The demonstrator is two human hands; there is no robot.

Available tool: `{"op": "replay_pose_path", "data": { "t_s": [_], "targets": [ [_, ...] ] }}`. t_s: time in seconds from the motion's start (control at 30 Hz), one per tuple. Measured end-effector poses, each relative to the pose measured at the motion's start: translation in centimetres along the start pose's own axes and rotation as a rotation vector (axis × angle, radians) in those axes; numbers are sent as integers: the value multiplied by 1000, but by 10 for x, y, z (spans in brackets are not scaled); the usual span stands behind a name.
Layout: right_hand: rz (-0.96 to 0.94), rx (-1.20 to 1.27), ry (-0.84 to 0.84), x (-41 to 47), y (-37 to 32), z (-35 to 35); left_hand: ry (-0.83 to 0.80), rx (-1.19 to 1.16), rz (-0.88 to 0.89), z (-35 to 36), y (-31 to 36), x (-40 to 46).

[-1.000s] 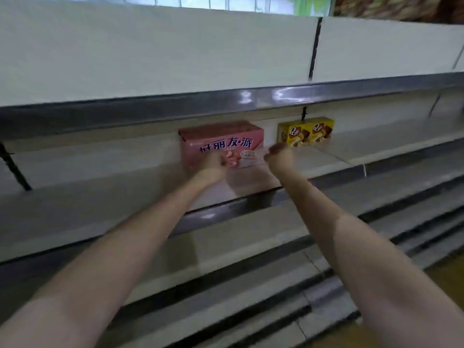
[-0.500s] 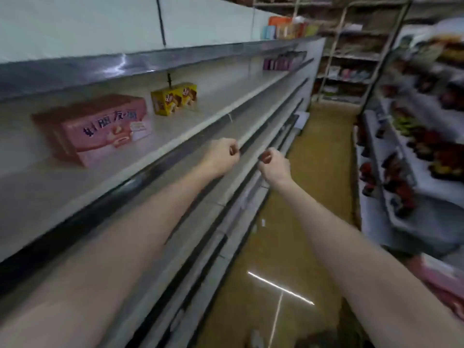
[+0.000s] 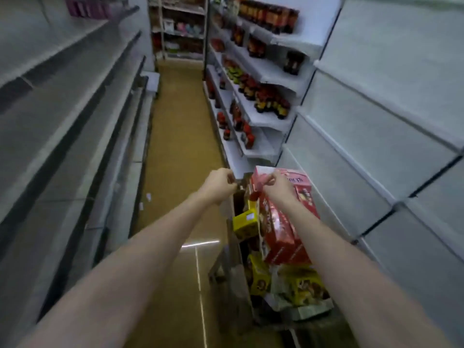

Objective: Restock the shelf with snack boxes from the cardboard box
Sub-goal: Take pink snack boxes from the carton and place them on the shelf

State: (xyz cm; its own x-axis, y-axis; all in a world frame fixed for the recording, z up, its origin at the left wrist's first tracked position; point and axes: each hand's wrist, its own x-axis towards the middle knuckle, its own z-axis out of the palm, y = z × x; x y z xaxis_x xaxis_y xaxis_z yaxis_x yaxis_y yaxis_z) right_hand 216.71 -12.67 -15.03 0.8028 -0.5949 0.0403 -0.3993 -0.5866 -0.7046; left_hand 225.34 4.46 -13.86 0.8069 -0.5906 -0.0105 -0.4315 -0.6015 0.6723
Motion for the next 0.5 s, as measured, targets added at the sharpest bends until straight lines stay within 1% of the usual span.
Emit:
{"op": "replay_pose_path", "data": {
  "t_s": [0.1,0.2,0.27,0.43,0.5],
  "targets": [
    [103,-15,26,-4,47,-24,-47,-4,55,39,26,3],
    [175,44,81,-2,87,-45,-78,16,114,67,52,6],
    [221,52,71,-1,108,-56,-82,29,118,82,67,10],
    [228,97,57,14,152,-69,-115,101,122,105,91,12],
    [217,113,25,18,158,-70,-95,116,106,108,91,15]
  ]
}}
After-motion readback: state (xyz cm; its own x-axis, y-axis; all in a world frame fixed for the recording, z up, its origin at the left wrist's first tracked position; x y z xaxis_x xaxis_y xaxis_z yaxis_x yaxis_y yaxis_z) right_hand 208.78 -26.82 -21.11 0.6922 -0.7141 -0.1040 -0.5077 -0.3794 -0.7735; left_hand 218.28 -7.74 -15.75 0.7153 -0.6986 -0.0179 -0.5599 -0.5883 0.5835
